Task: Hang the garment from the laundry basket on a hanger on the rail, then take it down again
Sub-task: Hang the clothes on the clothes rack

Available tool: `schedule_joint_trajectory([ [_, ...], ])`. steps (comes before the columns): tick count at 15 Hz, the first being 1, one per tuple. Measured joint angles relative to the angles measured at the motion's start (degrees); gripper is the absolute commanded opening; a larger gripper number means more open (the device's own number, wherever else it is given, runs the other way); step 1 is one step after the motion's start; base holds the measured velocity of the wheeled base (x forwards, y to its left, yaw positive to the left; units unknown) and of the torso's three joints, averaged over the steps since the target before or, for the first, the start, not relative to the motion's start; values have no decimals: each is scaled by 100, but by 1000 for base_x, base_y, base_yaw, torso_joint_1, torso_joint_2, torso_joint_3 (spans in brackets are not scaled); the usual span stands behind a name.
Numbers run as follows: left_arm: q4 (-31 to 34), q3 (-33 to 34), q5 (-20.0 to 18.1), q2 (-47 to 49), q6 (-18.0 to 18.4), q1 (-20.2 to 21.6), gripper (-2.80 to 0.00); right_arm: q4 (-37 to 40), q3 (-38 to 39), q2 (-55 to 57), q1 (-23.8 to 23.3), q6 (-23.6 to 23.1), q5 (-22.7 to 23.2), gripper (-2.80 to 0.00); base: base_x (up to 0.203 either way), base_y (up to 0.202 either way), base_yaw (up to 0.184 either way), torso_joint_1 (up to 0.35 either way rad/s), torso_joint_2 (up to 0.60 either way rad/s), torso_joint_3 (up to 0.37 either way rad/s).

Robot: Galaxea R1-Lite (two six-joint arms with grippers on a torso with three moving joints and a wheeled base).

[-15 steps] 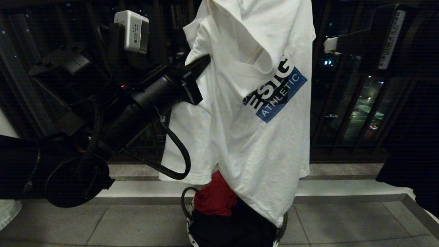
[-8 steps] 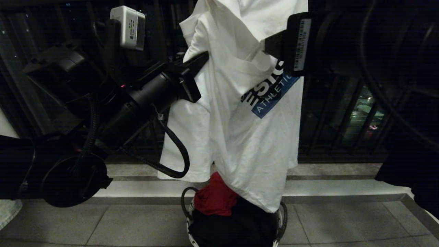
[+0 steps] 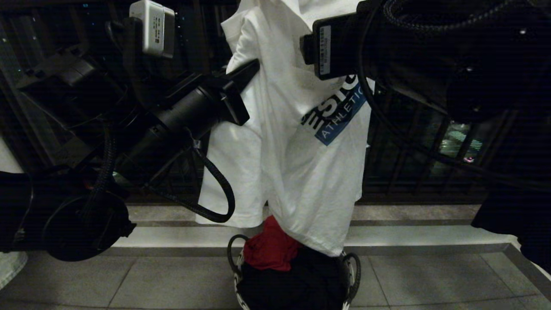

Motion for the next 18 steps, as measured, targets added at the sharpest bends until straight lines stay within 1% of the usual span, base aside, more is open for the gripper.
schedule_joint_trajectory([
  [5,-12,11,-2,-7,0,0,-280,-7,-840,317,-261,-274,6,0,0,0,0,0,0,0],
  [6,-11,13,0,-7,0,1,-280,-2,-983,395,-306,-308,11,-280,0,0,0,0,0,0],
  [11,-17,24,-7,-18,-2,1,-280,9,-1205,593,-429,-385,100,-280,0,0,0,0,0,0],
  [14,-20,24,-5,-30,-2,1,-280,-16,-1411,633,-446,-357,443,-280,0,0,0,0,0,0],
  [16,-17,13,52,-13,2,0,-280,9,-1455,622,-320,-213,458,-280,0,0,0,0,0,0],
  [18,-13,-84,281,60,20,0,-280,89,-1442,587,-49,-31,447,-280,0,0,0,0,0,0],
])
